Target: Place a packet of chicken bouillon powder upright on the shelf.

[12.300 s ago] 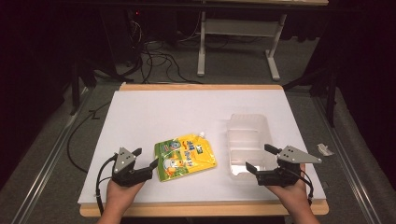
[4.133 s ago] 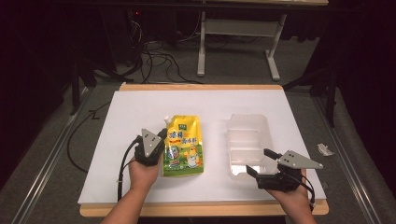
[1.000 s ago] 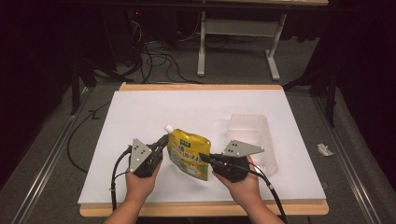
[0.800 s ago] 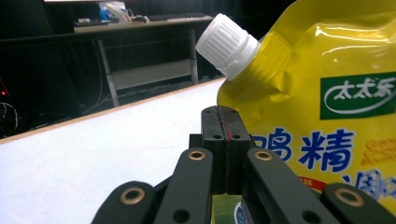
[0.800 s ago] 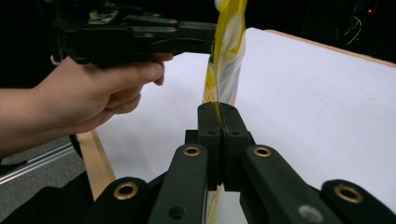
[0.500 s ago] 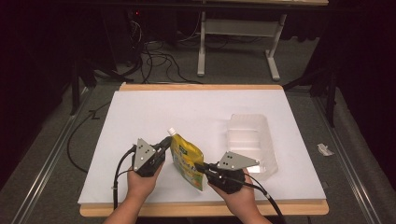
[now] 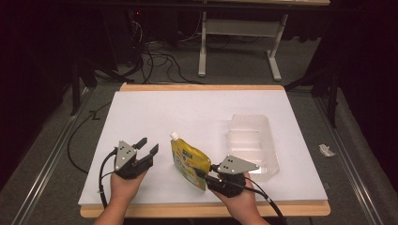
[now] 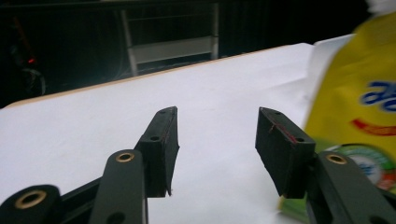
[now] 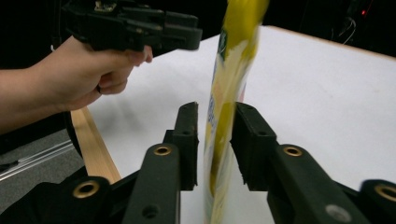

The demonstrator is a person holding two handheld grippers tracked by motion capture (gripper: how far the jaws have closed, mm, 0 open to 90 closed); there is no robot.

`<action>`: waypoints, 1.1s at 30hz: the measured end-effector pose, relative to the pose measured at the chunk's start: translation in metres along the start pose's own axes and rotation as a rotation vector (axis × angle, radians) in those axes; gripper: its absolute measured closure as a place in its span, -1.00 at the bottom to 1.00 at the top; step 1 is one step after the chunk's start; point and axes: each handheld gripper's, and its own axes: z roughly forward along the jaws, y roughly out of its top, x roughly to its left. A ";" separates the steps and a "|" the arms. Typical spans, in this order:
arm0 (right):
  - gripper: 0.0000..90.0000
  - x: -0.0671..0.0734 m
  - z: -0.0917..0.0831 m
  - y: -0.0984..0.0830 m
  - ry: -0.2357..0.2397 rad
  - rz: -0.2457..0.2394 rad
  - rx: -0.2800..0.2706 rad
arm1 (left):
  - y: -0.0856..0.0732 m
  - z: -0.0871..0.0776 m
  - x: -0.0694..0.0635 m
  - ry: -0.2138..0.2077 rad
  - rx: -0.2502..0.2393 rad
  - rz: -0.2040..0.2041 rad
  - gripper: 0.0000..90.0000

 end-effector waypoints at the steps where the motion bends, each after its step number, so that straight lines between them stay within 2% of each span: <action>1: 0.55 0.000 0.002 -0.001 0.002 0.003 0.004 | -0.001 0.001 0.004 0.008 0.009 -0.013 0.06; 5: 0.56 -0.001 0.012 -0.008 -0.009 0.004 0.044 | -0.006 0.006 0.011 0.035 0.049 -0.043 0.05; 9: 0.62 -0.001 0.021 -0.013 -0.023 0.023 0.074 | -0.007 0.009 0.013 0.034 0.075 -0.038 0.01; 11: 0.64 -0.002 0.024 -0.014 -0.019 0.025 0.075 | -0.008 0.010 0.013 0.025 0.089 -0.045 -0.01; 15: 0.70 -0.004 0.024 -0.014 -0.020 0.043 0.074 | -0.009 0.011 0.011 0.011 0.109 -0.034 -0.06; 21: 0.75 -0.009 0.024 -0.014 -0.003 0.049 0.075 | -0.011 0.015 0.009 0.009 0.152 -0.025 -0.14; 26: 0.76 -0.013 0.024 -0.013 0.008 0.056 0.079 | -0.012 0.017 0.009 0.009 0.159 -0.028 -0.14; 33: 0.80 -0.014 0.024 -0.011 0.027 0.040 0.091 | -0.013 0.016 0.009 0.002 0.158 -0.037 -0.14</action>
